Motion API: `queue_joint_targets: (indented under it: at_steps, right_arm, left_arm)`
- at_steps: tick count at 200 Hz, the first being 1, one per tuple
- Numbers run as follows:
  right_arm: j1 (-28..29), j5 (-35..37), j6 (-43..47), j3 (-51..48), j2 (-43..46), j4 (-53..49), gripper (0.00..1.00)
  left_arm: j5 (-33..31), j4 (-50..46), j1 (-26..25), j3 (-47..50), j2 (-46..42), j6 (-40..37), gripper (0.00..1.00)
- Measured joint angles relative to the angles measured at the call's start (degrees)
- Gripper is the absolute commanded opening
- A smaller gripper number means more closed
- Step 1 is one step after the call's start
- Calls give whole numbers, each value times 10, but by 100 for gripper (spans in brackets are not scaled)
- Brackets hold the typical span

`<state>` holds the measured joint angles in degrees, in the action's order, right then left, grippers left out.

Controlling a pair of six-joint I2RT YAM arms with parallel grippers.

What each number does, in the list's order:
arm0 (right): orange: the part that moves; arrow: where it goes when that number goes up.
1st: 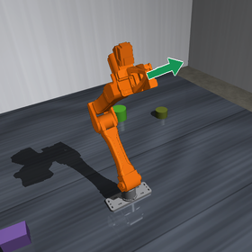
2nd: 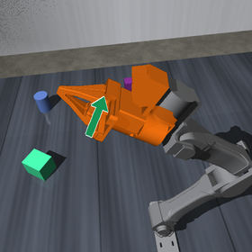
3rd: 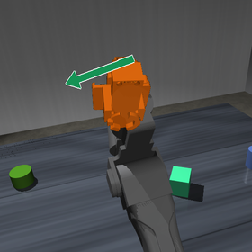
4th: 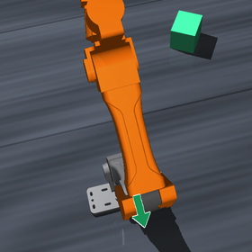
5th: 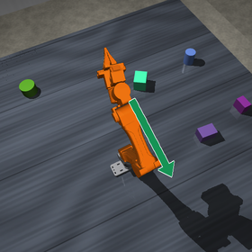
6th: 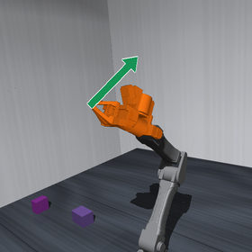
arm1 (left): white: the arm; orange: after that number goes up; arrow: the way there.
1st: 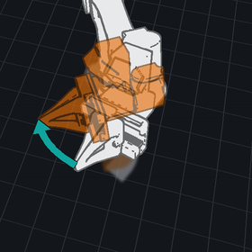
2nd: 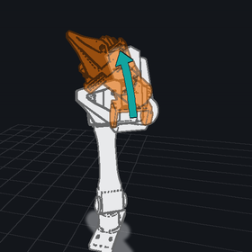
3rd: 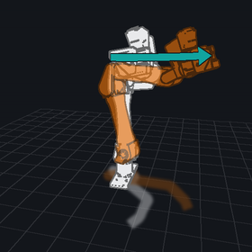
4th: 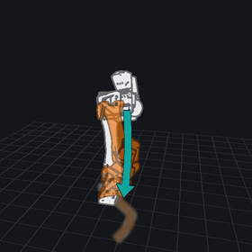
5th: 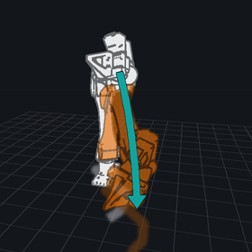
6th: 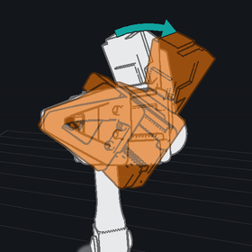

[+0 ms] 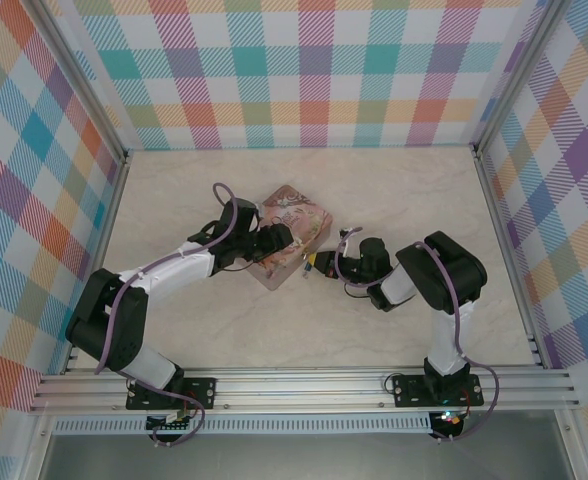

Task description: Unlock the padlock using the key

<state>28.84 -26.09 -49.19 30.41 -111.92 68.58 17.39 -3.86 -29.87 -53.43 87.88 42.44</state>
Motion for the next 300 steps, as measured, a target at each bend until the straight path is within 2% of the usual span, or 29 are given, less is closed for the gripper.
queue_joint_targets:
  at_steps: [135,171,211,231,253,300]
  right_arm:
    - [-4,71,-79,28,12,-1,0]
    - [-8,88,-73,30,38,-14,0]
    - [-15,102,-39,9,109,-65,0]
    - [-19,107,-14,-8,155,-110,0]
    - [-19,107,26,-11,221,-205,0]
    - [-19,120,157,18,391,-521,0]
  left_arm:
    - [0,10,-5,4,0,2,61]
    - [-4,10,-5,8,-5,2,63]
    - [-12,-7,-5,8,-13,1,64]
    - [-15,-16,0,8,-15,-2,64]
    - [-15,-25,6,8,-19,-7,64]
    - [-9,-56,43,-8,-20,-27,69]
